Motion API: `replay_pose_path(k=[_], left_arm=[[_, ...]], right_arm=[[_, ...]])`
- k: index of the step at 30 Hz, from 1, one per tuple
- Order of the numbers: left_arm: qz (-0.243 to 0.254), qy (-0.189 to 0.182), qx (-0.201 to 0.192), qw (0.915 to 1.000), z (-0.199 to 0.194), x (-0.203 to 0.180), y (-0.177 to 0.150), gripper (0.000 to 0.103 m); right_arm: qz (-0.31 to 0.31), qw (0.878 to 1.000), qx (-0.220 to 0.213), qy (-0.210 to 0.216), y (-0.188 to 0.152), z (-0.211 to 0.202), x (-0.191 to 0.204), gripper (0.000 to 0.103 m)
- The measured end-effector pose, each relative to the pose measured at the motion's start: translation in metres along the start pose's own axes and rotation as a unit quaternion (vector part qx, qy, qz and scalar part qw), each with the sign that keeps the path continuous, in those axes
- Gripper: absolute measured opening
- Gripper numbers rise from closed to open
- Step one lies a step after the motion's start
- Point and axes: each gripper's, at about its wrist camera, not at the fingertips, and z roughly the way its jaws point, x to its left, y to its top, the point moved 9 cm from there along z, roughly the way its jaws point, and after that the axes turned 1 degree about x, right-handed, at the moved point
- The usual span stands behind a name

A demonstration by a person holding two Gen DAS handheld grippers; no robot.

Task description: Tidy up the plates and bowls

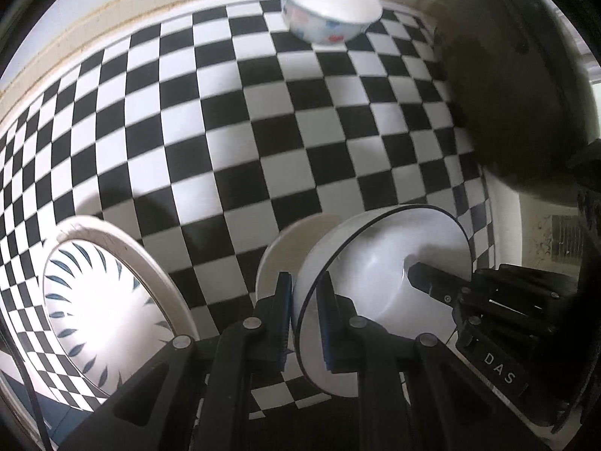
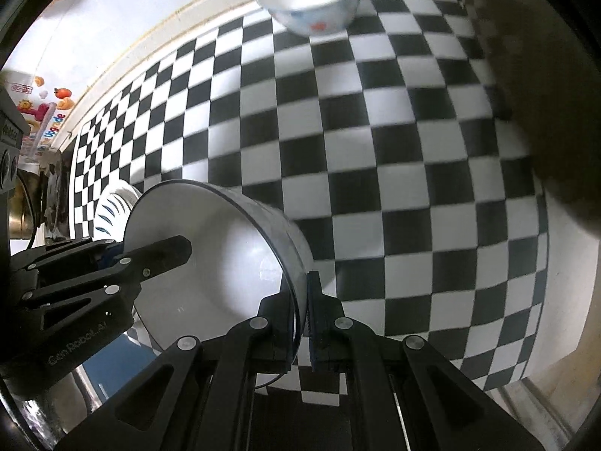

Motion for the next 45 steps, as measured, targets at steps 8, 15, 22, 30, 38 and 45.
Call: replay_pose_path(k=[8, 15, 22, 30, 38, 45], left_arm=[[-0.009, 0.007, 0.022, 0.9997, 0.017, 0.009, -0.008, 0.011], [-0.017, 0.012, 0.027, 0.9994, 0.023, 0.015, -0.009, 0.012], [-0.02, 0.011, 0.027, 0.9994, 0.021, 0.015, -0.012, 0.012], [-0.023, 0.005, 0.028, 0.9993, 0.022, 0.016, -0.014, 0.012], [-0.017, 0.007, 0.023, 0.9996, 0.023, 0.015, -0.013, 0.013], [-0.006, -0.001, 0.023, 0.9997, 0.023, 0.014, -0.013, 0.014]], right_arm=[[-0.003, 1.0, 0.013, -0.002, -0.01, 0.021, 0.003, 0.007], [-0.012, 0.999, 0.028, -0.01, -0.005, 0.027, 0.008, 0.011], [-0.022, 0.999, 0.034, -0.025, -0.004, 0.029, 0.013, 0.011], [-0.026, 0.999, 0.032, -0.033, -0.002, 0.029, 0.015, 0.011], [-0.024, 0.998, 0.028, -0.043, 0.0, 0.028, 0.006, 0.012], [-0.023, 0.998, 0.03, -0.04, -0.001, 0.026, 0.005, 0.012]])
